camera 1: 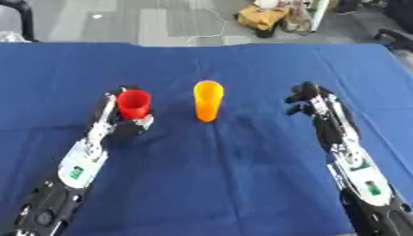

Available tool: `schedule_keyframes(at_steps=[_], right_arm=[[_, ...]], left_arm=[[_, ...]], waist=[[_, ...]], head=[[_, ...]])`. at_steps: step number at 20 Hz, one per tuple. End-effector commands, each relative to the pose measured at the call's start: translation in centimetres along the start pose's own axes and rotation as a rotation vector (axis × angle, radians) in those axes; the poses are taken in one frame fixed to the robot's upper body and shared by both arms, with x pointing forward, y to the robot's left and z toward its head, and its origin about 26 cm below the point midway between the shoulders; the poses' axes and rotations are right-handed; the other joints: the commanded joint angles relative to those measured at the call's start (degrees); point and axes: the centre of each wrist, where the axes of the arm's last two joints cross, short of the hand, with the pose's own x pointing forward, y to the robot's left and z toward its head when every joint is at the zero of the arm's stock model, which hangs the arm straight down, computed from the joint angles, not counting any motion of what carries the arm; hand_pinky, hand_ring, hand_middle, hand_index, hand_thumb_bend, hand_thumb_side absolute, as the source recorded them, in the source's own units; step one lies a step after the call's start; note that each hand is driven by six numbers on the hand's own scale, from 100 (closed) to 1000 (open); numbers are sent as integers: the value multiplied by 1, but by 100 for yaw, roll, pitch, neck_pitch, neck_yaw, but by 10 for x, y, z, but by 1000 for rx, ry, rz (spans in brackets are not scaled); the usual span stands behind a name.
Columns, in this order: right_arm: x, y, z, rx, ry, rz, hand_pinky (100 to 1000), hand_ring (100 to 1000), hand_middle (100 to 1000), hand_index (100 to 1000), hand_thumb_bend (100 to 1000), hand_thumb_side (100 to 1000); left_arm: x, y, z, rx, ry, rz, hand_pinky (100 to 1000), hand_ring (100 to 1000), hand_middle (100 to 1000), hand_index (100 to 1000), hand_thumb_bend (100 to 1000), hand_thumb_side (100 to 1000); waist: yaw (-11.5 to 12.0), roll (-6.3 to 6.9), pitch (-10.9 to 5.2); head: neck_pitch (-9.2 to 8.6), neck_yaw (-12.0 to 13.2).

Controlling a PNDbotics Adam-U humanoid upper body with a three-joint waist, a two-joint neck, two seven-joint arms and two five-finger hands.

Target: Pour the contents of one cup into another cup.

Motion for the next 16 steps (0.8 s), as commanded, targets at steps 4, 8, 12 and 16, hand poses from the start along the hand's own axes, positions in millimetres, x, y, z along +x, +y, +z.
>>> schedule_keyframes(at_steps=[4, 8, 12, 16], right_arm=[[6, -12, -8, 14, -23, 49, 483, 617, 460, 616, 576, 681], [4, -24, -13, 41, -18, 124, 481, 618, 457, 609, 556, 635], [1, -30, -18, 74, -19, 178, 483, 652, 477, 627, 581, 612], [0, -52, -30, 167, -25, 317, 570, 805, 626, 734, 605, 617]], left_arm=[[23, 24, -7, 65, -88, 17, 131, 468, 466, 799, 148, 177], [37, 35, -7, 78, -126, 28, 131, 468, 466, 799, 153, 174], [46, 39, -7, 79, -145, 40, 135, 469, 467, 797, 161, 175], [60, 38, -7, 67, -180, 71, 138, 470, 467, 797, 160, 178]], waist=[[63, 23, -127], [130, 38, -153], [188, 50, -188], [313, 91, -232]], head=[[-17, -37], [-2, -63], [12, -73], [19, -125]])
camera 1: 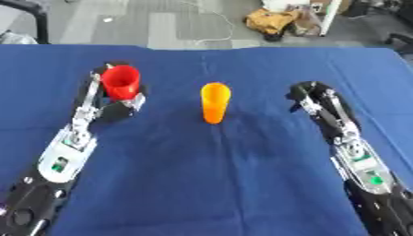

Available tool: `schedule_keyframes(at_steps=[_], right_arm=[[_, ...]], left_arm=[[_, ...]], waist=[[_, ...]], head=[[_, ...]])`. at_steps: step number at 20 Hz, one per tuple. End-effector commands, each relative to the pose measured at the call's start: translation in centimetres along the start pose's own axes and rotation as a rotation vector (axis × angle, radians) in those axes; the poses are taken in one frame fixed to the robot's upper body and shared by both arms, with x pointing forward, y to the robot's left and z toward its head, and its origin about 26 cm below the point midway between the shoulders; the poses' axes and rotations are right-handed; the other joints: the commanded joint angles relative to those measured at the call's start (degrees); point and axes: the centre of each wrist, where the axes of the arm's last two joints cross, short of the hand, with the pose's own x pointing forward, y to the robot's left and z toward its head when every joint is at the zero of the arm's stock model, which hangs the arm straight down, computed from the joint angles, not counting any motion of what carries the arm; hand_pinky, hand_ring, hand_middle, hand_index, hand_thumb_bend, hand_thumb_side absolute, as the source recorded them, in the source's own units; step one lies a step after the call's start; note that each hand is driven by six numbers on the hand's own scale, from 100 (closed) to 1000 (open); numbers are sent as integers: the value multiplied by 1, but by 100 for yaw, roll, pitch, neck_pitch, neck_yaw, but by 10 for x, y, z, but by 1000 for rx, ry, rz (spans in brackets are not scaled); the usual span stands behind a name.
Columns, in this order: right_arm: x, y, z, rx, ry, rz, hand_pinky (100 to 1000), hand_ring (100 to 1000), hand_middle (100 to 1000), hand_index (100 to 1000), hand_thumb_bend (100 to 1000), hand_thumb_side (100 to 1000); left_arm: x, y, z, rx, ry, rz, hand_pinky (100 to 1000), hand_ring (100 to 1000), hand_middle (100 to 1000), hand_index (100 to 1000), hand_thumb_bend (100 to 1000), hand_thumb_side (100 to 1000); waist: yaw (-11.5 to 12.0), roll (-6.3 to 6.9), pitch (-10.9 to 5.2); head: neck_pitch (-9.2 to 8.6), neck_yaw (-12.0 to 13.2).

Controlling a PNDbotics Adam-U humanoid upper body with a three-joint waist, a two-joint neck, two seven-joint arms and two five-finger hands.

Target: Pour the contents of one cup into another cup.

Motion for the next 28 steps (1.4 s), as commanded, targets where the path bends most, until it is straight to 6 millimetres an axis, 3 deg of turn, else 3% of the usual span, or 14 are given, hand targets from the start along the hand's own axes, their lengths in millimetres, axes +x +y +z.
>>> schedule_keyframes(at_steps=[1, 6, 11, 13, 27, 28], right_arm=[[-1, -25, -8, 68, -19, 127, 599, 837, 672, 761, 621, 619], [-12, -28, -17, 148, -40, 214, 652, 884, 735, 810, 662, 596], [-21, -20, -29, 213, -57, 267, 665, 896, 749, 840, 733, 418], [-23, -16, -34, 234, -64, 291, 666, 896, 750, 845, 733, 386], [-29, 10, -58, 259, -80, 450, 653, 881, 734, 835, 717, 413], [-29, 11, -59, 260, -80, 462, 652, 880, 732, 834, 717, 407]], left_arm=[[18, 7, -7, 1, -52, 12, 138, 470, 467, 797, 161, 180], [31, 0, -8, -25, -78, 46, 142, 472, 468, 797, 166, 184], [42, -6, -10, -55, -105, 74, 147, 474, 469, 798, 171, 191], [47, -8, -11, -66, -114, 84, 148, 474, 470, 798, 171, 194], [75, -19, -18, -109, -181, 133, 152, 474, 470, 796, 162, 225], [78, -20, -19, -112, -188, 139, 152, 474, 469, 795, 160, 196]], waist=[[36, 32, -121], [133, 85, -130], [222, 125, -118], [258, 135, -111], [552, 158, -76], [597, 163, -69]], head=[[14, -48], [23, -103], [30, -164], [33, -186], [0, -364], [-10, -378]])
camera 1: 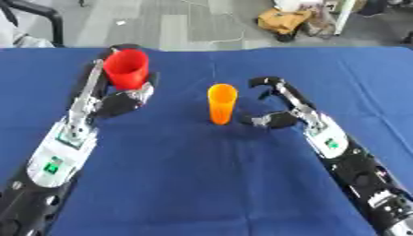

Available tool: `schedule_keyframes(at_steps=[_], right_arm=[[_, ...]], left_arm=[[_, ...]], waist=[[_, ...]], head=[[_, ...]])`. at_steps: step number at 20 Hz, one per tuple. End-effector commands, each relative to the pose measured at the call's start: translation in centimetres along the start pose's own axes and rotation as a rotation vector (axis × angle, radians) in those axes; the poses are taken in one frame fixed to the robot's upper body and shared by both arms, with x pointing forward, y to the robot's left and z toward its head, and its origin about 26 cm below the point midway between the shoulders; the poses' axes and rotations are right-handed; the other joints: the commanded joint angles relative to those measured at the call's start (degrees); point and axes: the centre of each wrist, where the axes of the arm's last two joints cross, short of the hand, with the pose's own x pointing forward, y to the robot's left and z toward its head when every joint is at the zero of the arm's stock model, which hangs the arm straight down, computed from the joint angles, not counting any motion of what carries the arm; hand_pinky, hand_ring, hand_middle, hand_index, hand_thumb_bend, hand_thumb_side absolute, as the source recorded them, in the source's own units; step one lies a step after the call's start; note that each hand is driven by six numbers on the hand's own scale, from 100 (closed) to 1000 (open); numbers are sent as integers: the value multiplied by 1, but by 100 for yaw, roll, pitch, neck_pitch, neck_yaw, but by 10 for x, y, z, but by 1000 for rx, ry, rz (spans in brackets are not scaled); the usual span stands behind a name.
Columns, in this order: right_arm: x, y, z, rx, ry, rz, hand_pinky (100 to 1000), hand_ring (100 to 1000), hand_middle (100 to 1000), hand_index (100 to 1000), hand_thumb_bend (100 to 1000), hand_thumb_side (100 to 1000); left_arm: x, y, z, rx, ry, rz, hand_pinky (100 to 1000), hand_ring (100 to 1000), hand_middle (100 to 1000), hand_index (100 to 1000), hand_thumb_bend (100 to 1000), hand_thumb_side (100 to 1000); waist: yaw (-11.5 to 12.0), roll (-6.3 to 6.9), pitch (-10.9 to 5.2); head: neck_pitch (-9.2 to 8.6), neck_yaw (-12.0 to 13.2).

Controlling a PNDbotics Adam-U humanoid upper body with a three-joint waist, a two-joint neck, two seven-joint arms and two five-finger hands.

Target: Pour the contents of one cup into another cup.

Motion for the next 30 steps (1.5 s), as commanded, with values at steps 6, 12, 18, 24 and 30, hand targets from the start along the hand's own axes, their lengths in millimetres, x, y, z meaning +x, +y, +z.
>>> schedule_keyframes(at_steps=[6, 12, 18, 24, 30], right_arm=[[5, -6, -16, -16, -20, 88, 647, 876, 724, 830, 720, 414], [8, -4, -21, -15, -32, 93, 639, 866, 712, 829, 721, 416], [11, -1, -26, -19, -31, 82, 580, 785, 630, 779, 705, 447], [11, 3, -27, -47, -13, 38, 470, 641, 470, 628, 629, 441], [12, 7, -26, -79, 3, -11, 280, 462, 338, 486, 436, 186]], left_arm=[[28, -2, -13, -18, -81, 29, 152, 474, 469, 794, 156, 195], [34, -2, -15, -25, -94, 35, 152, 474, 469, 794, 153, 195], [38, -2, -16, -33, -105, 37, 151, 474, 468, 793, 145, 196], [39, -2, -15, -34, -105, 39, 151, 474, 468, 793, 141, 198], [40, -1, -16, -36, -105, 35, 150, 475, 469, 793, 131, 201]], waist=[[240, 36, -44], [342, 30, -25], [480, 32, -11], [518, 36, -13], [486, 45, -21]], head=[[-57, -128], [-88, -166], [-146, -198], [-162, -203], [-162, -195]])
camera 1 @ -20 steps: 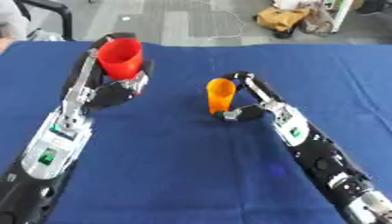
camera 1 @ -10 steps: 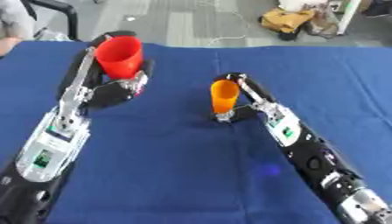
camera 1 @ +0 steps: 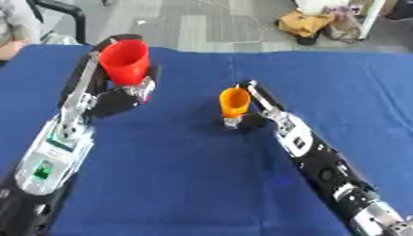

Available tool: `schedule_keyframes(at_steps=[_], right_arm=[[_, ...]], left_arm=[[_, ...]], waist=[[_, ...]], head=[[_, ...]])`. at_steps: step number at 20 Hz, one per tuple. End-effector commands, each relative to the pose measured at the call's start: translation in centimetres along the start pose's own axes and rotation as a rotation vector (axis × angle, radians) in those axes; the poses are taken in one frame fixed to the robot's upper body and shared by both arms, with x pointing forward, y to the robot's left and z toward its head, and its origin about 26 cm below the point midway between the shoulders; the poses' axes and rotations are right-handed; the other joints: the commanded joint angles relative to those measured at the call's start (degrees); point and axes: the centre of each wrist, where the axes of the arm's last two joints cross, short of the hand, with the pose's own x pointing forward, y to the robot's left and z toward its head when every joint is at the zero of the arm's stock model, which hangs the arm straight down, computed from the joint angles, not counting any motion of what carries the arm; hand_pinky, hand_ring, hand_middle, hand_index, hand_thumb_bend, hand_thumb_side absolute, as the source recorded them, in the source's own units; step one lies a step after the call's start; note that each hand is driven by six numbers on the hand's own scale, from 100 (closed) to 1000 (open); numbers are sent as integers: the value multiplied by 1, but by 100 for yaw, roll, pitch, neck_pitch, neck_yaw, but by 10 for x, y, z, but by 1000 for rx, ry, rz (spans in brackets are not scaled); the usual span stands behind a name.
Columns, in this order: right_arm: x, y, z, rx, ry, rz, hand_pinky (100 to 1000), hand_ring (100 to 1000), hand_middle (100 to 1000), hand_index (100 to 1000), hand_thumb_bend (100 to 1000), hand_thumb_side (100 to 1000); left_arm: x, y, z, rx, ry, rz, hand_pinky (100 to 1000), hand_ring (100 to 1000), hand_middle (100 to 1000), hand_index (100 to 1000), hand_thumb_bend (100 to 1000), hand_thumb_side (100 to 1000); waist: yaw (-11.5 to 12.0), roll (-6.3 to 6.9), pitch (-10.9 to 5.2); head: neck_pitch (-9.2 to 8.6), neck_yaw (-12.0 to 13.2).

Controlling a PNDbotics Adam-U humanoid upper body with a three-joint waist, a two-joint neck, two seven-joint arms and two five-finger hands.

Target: Pour the contents of one cup into another cup.

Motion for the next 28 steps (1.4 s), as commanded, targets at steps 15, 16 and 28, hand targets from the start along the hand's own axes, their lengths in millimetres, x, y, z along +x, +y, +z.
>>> schedule_keyframes(at_steps=[15, 16, 28], right_arm=[[28, -5, -6, 118, -158, -25, 233, 418, 297, 454, 273, 108], [31, -5, -6, 138, -179, -23, 236, 420, 299, 456, 274, 110], [70, -6, -15, 352, -353, -32, 228, 416, 295, 454, 294, 121]], left_arm=[[52, 36, -8, -70, -61, -95, 140, 474, 467, 790, 147, 188], [56, 39, -8, -82, -64, -101, 139, 475, 467, 790, 154, 189], [90, 61, -11, -163, -83, -202, 123, 467, 459, 786, 178, 158]], waist=[[-226, 37, -215], [-233, 41, -224], [-269, 73, -301]], head=[[-116, 54], [-114, 57], [-101, 66]])
